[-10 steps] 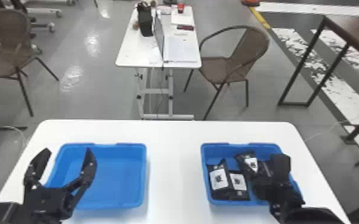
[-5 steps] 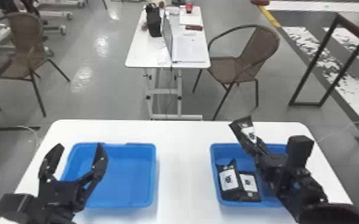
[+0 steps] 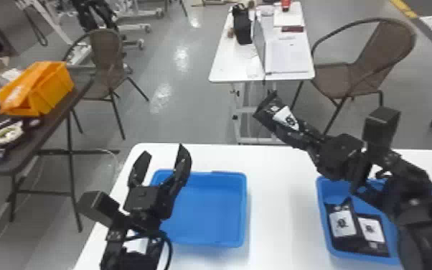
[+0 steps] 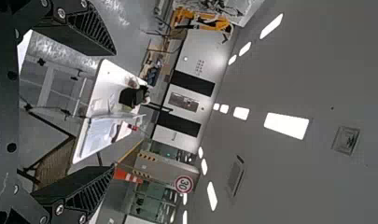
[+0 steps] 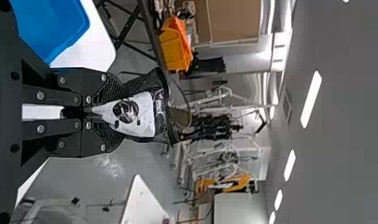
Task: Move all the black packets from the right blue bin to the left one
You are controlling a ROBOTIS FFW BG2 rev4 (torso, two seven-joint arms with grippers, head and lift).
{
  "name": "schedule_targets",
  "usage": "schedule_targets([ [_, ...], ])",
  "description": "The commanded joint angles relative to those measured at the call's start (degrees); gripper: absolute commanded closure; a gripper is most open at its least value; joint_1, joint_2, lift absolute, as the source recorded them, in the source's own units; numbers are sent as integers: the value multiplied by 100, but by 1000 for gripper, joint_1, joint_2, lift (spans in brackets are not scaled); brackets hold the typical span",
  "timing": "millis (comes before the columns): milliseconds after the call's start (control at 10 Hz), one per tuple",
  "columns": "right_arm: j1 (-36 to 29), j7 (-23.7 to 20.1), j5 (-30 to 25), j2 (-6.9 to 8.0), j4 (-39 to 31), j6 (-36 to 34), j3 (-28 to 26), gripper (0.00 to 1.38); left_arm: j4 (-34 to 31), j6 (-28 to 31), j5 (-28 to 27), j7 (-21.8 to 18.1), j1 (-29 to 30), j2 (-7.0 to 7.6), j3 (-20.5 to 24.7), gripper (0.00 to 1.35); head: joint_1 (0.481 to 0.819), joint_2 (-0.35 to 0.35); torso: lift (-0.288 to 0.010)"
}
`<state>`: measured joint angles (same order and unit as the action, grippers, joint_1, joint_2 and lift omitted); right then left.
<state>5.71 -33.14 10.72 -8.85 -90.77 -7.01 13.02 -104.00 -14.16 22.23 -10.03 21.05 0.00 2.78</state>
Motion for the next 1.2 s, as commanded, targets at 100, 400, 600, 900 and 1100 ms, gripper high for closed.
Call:
schedule_targets([
  [100,237,-44,695,15,771,868,649,1279,-191,616,1020,-201,-242,35,-173,157,695,228,0],
  [400,633,-439,906,24,1123,569,1124,1279,-244,1161,1407,-526,-462,53,-181,157,695,239,0],
  [600,932,-589,1125,33,1369,552,1484,1279,-244,1222,1354,-526,-488,26,-181,157,695,265,0],
  [900,1178,-641,1380,68,1580,534,1748,1279,-244,1407,1240,-526,-558,-15,-190,157,695,289,0],
  [1100,1354,-659,1433,77,1677,464,1932,1279,-244,1503,1205,-526,-611,-15,-217,165,695,292,0],
])
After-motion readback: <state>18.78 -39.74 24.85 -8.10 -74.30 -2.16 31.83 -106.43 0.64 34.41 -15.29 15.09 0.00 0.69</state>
